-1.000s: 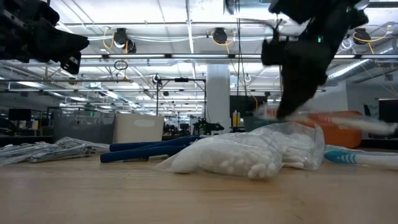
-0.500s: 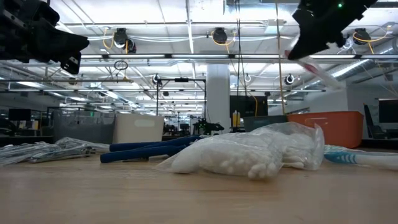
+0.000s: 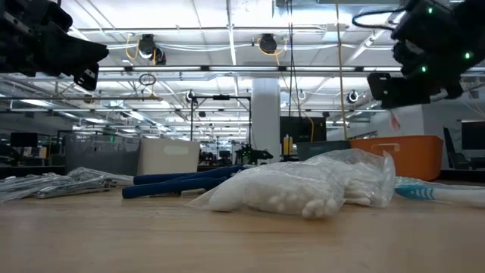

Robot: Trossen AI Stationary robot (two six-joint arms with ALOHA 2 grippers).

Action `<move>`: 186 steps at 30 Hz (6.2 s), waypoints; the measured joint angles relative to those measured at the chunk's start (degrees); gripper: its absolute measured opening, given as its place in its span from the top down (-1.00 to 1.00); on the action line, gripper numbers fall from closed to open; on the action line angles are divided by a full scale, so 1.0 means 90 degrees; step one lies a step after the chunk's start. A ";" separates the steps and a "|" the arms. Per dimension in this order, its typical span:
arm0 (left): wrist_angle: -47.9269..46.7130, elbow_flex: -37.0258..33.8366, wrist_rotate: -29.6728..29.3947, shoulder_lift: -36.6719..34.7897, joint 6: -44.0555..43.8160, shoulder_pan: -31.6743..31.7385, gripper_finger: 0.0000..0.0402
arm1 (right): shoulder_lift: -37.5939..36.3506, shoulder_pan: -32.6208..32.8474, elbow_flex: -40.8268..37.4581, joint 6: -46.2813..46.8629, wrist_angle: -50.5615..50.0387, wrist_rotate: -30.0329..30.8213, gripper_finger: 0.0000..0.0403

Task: Pick & Place Travel size toiletries
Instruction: Put the orange toothbrush into the orange bin, then put the green toothbrush into the orange bin, then put the blue toothbrush into the orange bin

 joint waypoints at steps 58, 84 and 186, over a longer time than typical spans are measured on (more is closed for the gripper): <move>0.0000 0.0000 0.0000 0.0000 0.0000 -0.0001 0.93 | 0.4638 0.3921 0.3495 0.1249 -0.0338 -0.7292 -0.16; 0.0000 0.0000 0.0001 -0.0001 0.0000 0.0000 0.93 | 0.5698 0.4027 0.3416 0.2383 -0.0958 -0.7308 -0.09; 0.0000 0.0000 0.0002 0.0002 0.0000 0.0000 0.93 | 0.0131 0.1884 -0.0406 -0.4219 0.5642 -0.3060 0.19</move>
